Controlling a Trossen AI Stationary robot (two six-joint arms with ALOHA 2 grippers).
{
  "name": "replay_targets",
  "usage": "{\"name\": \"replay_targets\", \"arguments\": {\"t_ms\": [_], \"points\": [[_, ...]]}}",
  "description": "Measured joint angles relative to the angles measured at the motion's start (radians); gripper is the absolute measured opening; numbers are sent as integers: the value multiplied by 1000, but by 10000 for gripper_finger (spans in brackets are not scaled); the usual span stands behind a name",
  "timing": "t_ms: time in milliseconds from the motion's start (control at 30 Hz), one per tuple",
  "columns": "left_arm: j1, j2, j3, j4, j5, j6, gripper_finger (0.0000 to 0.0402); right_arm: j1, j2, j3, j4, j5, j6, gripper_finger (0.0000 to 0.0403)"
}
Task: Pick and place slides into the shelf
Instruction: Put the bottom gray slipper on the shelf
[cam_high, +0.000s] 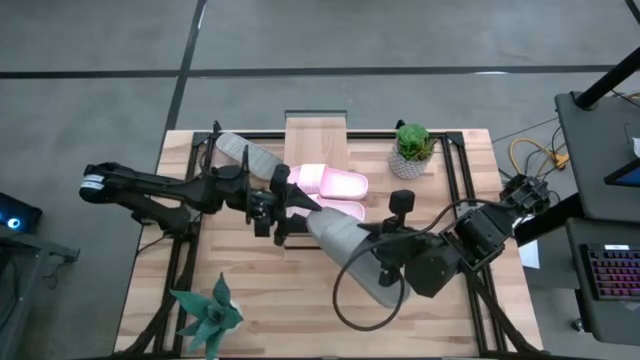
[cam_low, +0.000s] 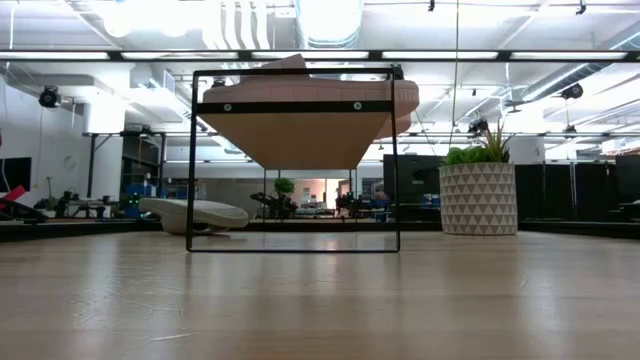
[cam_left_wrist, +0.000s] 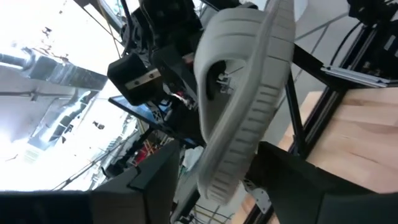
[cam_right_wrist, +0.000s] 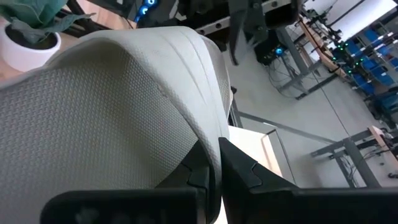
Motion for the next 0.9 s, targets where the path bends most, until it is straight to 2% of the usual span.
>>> {"name": "replay_targets", "arguments": {"t_ms": [133, 267, 400, 600, 733, 900], "points": [[-17, 14, 0, 29, -4, 6, 195, -13, -2, 1, 0, -8, -22, 11], [-27, 11, -5, 31, -6, 44, 166, -25, -6, 14, 9, -11, -55, 11], [-31, 9, -4, 32, -4, 46, 117, -48, -6, 30, 12, -26, -70, 11], [-33, 3, -8, 20, -5, 84, 20, -85, -11, 34, 10, -79, -100, 11], [-33, -15, -10, 12, -58, 93, 17, -91, -11, 36, 11, -64, -163, 14], [-35, -54, -9, -20, -210, 92, 17, -92, -6, 68, 1, 88, -255, 38]]}}
